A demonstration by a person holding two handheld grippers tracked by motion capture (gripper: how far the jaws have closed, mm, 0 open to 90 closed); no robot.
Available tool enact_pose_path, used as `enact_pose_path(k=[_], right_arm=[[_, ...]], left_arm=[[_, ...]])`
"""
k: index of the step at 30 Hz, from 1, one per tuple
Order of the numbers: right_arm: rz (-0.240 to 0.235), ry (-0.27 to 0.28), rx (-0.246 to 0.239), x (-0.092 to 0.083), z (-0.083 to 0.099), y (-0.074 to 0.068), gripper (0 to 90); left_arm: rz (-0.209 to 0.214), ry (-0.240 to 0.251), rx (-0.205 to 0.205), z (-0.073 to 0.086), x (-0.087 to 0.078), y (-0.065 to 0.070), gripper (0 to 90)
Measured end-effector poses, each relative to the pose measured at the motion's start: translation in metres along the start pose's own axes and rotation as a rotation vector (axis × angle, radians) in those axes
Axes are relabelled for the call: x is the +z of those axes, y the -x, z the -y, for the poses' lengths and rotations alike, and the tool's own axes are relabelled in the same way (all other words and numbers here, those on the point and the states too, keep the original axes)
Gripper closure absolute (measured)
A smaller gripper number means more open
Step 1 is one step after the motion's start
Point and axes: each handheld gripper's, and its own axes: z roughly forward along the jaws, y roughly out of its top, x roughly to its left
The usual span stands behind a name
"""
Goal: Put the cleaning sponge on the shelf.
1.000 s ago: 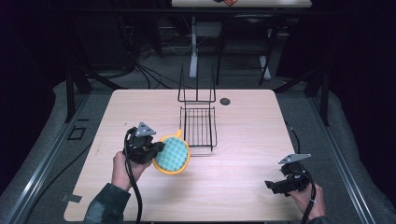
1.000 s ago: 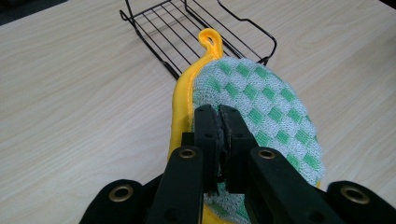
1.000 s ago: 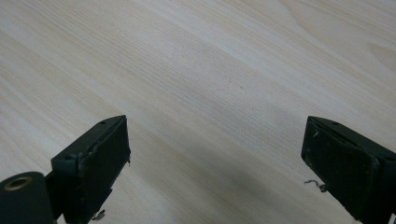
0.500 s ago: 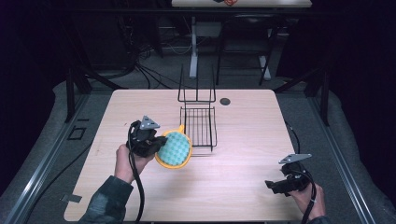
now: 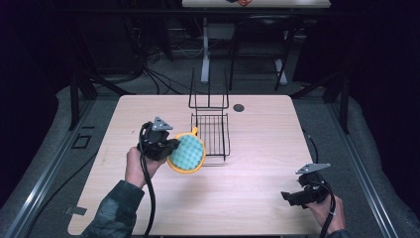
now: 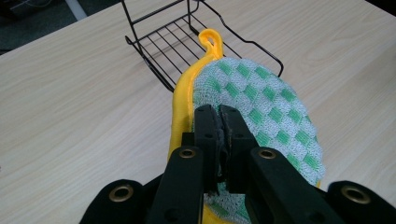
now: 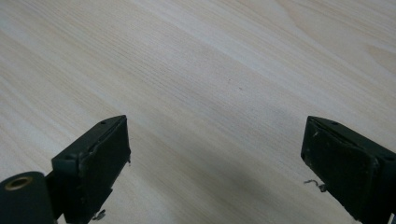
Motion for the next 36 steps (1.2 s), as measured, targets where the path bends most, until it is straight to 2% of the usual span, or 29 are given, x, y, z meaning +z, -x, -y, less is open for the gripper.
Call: enact_pose_path(k=[10, 36], right_arm=[[-0.001, -0.004, 0.0, 0.0, 0.0, 0.0, 7.6], [-0.002, 0.001, 0.0, 0.0, 0.0, 0.001, 7.7]], left_arm=[[-0.006, 0.012, 0.0, -0.009, 0.006, -0.001, 86.8], [-0.007, 0.025, -0.037, -0.02, 0.033, -0.009, 86.7]])
